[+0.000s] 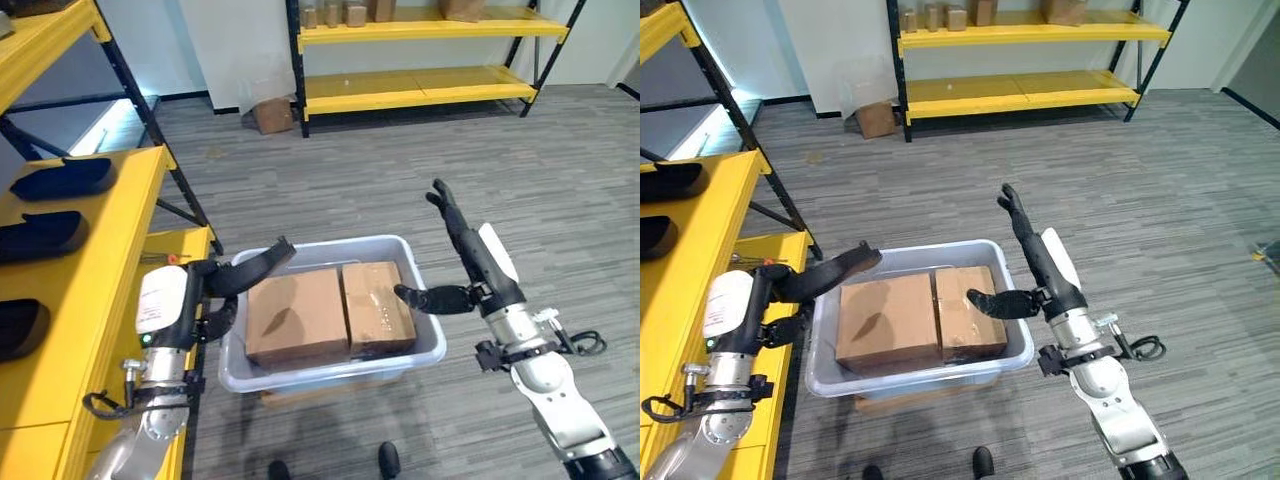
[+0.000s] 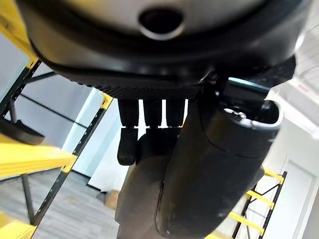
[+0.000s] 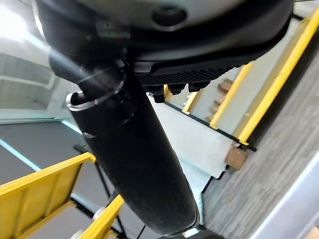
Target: Move parts from the plastic box to the shelf.
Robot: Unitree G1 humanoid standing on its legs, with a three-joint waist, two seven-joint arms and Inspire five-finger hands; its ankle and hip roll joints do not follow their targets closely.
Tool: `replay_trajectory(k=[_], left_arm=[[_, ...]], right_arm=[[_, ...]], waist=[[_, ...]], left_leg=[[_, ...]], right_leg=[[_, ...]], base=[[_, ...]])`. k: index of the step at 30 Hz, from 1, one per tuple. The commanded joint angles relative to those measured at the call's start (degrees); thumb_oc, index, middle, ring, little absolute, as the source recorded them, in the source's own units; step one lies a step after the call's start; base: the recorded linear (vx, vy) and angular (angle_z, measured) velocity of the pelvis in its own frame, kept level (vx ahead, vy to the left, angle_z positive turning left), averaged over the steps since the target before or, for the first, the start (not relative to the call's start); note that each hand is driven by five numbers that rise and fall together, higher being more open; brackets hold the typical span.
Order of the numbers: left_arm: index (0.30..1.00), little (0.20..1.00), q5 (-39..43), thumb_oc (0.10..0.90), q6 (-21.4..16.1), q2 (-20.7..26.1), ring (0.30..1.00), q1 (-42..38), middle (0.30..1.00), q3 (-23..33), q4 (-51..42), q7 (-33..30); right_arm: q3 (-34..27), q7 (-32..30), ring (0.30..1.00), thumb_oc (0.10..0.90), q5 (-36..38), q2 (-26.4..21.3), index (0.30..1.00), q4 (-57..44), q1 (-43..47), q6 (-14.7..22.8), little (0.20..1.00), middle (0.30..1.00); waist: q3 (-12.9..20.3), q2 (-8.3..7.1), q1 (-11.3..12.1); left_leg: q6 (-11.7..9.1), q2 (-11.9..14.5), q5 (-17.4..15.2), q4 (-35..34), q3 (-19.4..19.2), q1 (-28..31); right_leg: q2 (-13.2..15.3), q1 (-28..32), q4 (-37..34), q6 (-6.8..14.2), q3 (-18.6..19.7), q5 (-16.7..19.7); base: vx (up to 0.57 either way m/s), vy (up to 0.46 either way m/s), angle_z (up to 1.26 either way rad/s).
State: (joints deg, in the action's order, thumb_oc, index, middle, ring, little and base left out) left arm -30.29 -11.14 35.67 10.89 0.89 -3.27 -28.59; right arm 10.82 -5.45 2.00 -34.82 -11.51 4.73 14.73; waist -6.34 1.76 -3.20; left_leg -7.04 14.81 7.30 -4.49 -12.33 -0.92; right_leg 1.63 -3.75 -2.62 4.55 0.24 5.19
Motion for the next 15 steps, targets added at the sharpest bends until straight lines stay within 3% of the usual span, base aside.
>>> replay_trajectory(k=[1,2,4,5,6,9,10,12,13,15], left_arm=[[0.300,0.300,-2.77,0.400,-3.55,5.09,0.300,-8.63,0.300,4.22,-7.68,-6.58],[0.300,0.300,-3.02,0.400,-3.81,5.76,0.300,-10.01,0.300,3.30,-8.28,-6.23],[0.300,0.300,-3.23,0.400,-3.78,6.06,0.300,-10.62,0.300,3.04,-8.77,-6.32],[0.300,0.300,-4.83,0.400,-4.01,5.72,0.300,-10.93,0.300,3.09,-10.84,-7.00],[0.300,0.300,-5.37,0.400,-4.22,5.51,0.300,-11.23,0.300,3.21,-11.36,-7.04],[0.300,0.300,-5.72,0.400,-4.14,5.62,0.300,-11.76,0.300,3.08,-12.09,-6.70],[0.300,0.300,-7.01,0.400,-3.93,6.25,0.300,-12.96,0.300,2.53,-12.86,-6.88],[0.300,0.300,-7.46,0.400,-3.94,6.16,0.300,-13.16,0.300,2.36,-13.17,-6.89],[0.300,0.300,-7.47,0.400,-4.14,5.52,0.300,-13.14,0.300,2.03,-13.06,-6.83],[0.300,0.300,-7.43,0.400,-4.23,5.24,0.300,-13.19,0.300,1.42,-13.22,-6.77]], right_arm=[[-2.09,-3.45,1.000,0.900,1.33,-1.54,1.000,-5.58,8.68,7.27,1.000,1.000],[-2.24,-4.05,1.000,0.900,0.48,-2.42,1.000,-5.53,8.89,7.16,1.000,1.000],[-2.24,-4.59,1.000,0.900,-0.27,-2.53,1.000,-5.41,9.16,7.12,1.000,1.000],[-1.80,-5.53,1.000,0.900,-2.73,-1.92,1.000,-4.86,9.29,6.73,1.000,1.000],[-1.83,-5.72,1.000,0.900,-4.17,-1.95,1.000,-4.84,9.13,6.61,1.000,1.000],[-1.91,-5.71,1.000,0.900,-4.53,-1.77,1.000,-4.86,8.77,6.61,1.000,1.000],[-2.89,-5.52,1.000,0.900,-3.76,-0.54,1.000,-3.68,6.52,6.20,1.000,1.000],[-3.52,-5.56,1.000,0.900,-3.59,-0.03,1.000,-3.32,5.57,6.03,1.000,1.000],[-4.74,-5.67,1.000,0.900,-3.49,1.21,1.000,-2.99,3.29,5.93,1.000,1.000],[-5.48,-5.46,1.000,0.900,-3.47,1.58,1.000,-3.39,1.78,5.72,1.000,1.000]], waist=[[0.52,-0.96,1.13],[0.23,-1.10,0.79],[-0.05,-1.24,0.76],[-0.14,-2.25,1.58],[0.07,-2.67,1.63],[0.24,-3.15,1.30],[0.88,-3.49,0.74],[1.30,-3.71,0.45],[2.02,-3.39,-0.12],[2.52,-3.25,-0.28]], left_leg=[[-2.23,5.12,10.28,-0.51,3.75,-1.81],[-1.97,4.22,10.43,-0.19,1.78,-2.77],[-1.61,3.29,10.45,0.12,1.90,-3.30],[0.25,-2.78,0.77,8.22,6.31,-2.42],[1.05,-4.99,-2.85,11.08,7.22,-2.37],[1.90,-6.79,-5.23,13.23,7.53,-2.59],[2.93,-9.37,-9.78,16.98,6.92,-0.44],[3.39,-10.01,-10.92,16.23,6.98,0.20],[3.80,-9.70,-11.60,12.61,6.12,2.20],[3.90,-9.91,-10.80,9.12,6.27,3.47]], right_leg=[[2.36,0.90,4.76,-0.08,-4.97,-4.81],[2.77,1.58,4.12,-0.32,-6.88,-5.05],[3.00,1.63,3.61,-0.32,-7.56,-4.40],[4.39,2.06,2.13,-0.67,-8.72,-2.97],[4.83,2.33,1.49,-0.62,-9.43,-2.66],[5.17,2.46,0.93,-0.51,-10.12,-2.07],[5.23,2.74,0.51,-0.39,-12.17,-1.51],[5.72,2.56,0.59,-0.16,-13.00,-1.09],[5.94,2.60,0.83,0.43,-14.44,-0.80],[6.22,2.95,0.95,0.80,-15.27,-0.55]], base=[[-0.10,-0.130,0.26],[-0.13,-0.132,0.63],[-0.10,-0.102,1.36],[-0.12,-0.128,1.21],[-0.14,-0.121,0.72],[-0.07,-0.017,0.49],[-0.10,0.036,0.63],[-0.07,0.110,0.53],[-0.02,0.145,0.54],[-0.01,0.161,0.42]])
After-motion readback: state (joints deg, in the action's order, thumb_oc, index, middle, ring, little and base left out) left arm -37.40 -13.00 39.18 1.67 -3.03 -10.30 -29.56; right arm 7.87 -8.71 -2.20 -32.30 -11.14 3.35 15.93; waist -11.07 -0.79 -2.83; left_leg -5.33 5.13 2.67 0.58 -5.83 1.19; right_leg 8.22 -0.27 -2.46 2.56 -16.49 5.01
